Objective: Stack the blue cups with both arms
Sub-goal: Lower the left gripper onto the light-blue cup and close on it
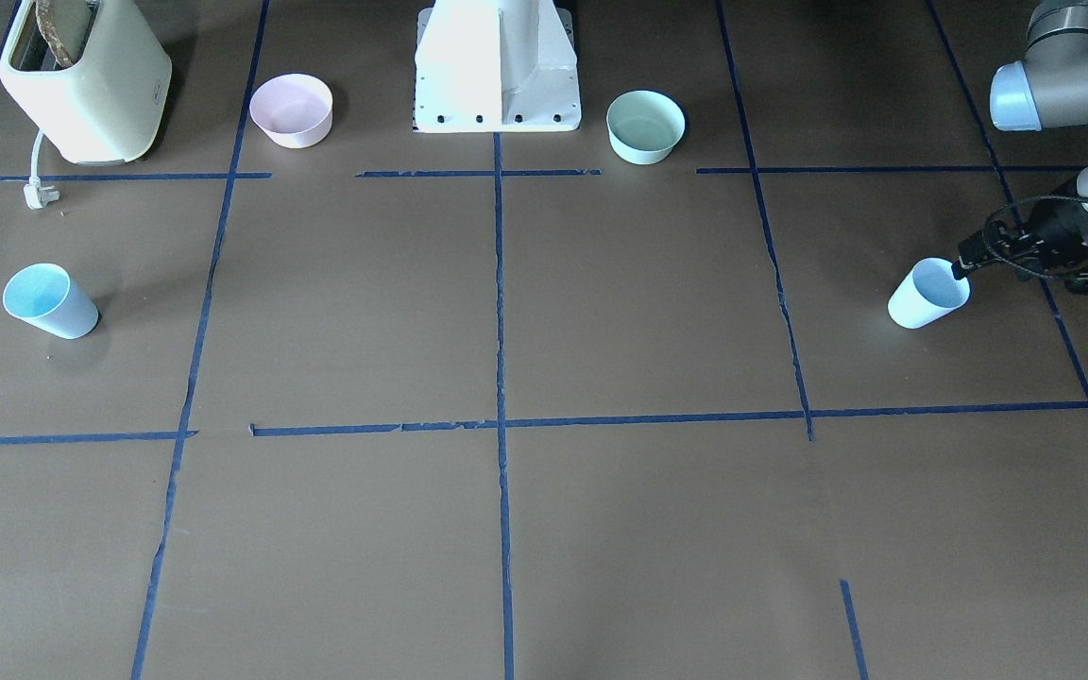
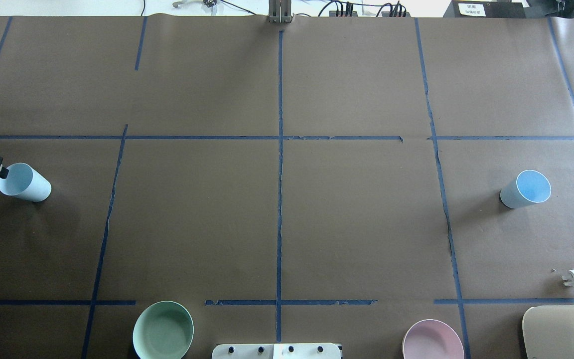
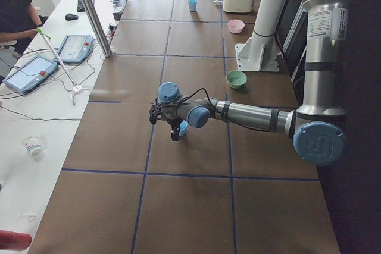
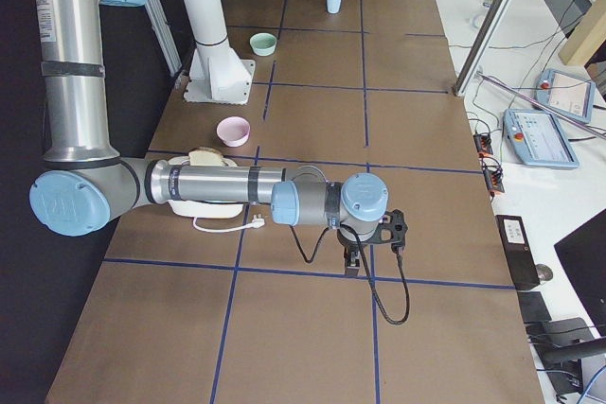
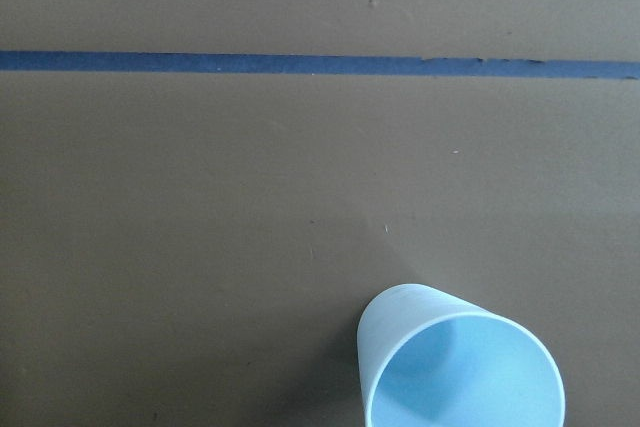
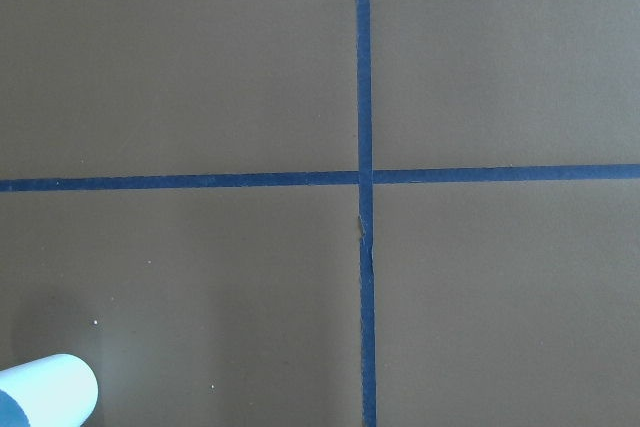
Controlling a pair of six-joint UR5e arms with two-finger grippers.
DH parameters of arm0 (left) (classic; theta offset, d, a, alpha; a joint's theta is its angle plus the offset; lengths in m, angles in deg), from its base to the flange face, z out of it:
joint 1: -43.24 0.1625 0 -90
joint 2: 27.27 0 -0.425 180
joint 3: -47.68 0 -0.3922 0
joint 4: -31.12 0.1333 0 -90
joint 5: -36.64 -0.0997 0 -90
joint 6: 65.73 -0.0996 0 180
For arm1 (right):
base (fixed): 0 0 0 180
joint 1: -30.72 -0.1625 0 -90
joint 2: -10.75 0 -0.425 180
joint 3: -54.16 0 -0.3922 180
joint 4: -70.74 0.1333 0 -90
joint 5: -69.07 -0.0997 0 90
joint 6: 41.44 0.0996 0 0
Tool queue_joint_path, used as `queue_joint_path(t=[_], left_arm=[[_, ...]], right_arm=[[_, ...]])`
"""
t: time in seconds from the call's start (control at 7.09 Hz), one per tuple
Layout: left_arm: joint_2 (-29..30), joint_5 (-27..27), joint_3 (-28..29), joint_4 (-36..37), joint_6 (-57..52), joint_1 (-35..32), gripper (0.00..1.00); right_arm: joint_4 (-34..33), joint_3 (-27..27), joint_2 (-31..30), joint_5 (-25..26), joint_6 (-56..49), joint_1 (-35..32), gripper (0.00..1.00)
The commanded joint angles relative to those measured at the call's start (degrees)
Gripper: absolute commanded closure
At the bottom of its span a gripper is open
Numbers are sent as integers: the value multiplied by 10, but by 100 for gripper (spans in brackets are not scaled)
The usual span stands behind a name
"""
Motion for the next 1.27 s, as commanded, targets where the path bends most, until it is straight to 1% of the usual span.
queue_joint_path(t=[0.0,0.42,0.56,0.85,0.99,1.13], left_arm=[[3,-1,6,0,0,10,0],[12,-2,21,-1,0,22,0],[14,-7,28,-12,0,23,0],[21,-8,68,-57,0,27,0],[23,-8,71,-57,0,30,0],[23,-8,70,-57,0,33,3]], right_arm=[[0,0,0,0,0,0,0],[0,3,0,0,0,0,0],[0,4,0,0,0,0,0],[-1,4,0,0,-1,0,0],[0,4,0,0,0,0,0],[0,4,1,0,-1,0,0]])
